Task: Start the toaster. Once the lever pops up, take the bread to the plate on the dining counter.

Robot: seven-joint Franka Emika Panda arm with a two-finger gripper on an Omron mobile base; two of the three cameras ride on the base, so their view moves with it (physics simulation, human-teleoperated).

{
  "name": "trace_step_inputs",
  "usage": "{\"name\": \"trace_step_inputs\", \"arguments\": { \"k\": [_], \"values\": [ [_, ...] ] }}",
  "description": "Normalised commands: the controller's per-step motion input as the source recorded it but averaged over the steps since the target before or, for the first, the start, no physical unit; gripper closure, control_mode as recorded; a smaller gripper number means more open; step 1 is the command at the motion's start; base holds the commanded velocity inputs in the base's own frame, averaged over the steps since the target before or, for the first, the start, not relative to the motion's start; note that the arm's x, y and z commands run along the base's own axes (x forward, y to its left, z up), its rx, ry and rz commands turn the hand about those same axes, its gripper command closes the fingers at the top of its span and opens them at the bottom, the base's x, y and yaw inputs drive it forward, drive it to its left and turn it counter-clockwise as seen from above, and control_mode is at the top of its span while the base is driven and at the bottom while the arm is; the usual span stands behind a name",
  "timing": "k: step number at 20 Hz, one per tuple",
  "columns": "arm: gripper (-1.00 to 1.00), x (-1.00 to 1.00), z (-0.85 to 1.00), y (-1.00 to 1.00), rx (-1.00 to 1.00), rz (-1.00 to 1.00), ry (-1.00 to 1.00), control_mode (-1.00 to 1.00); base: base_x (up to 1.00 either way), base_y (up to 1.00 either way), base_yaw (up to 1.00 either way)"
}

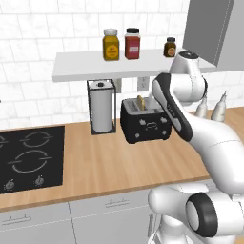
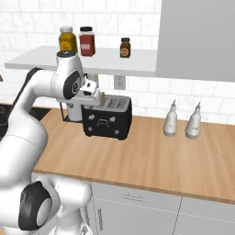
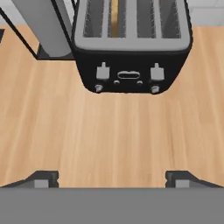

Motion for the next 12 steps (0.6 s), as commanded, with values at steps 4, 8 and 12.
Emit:
{"name": "trace_step_inputs", "arguments": {
  "k": [4,8,12],
  "values": [
    [1.0,0.57,-0.31,0.15,0.0,0.0,-0.09,-1.0,0.0,0.0,0.0],
    [1.0,0.52,-0.29,0.1,0.0,-0.01,-0.02,-1.0,0.0,0.0,0.0],
    [1.0,0.42,-0.43,0.03,0.0,-0.01,0.0,-1.0,0.0,0.0,0.0]
  ]
}}
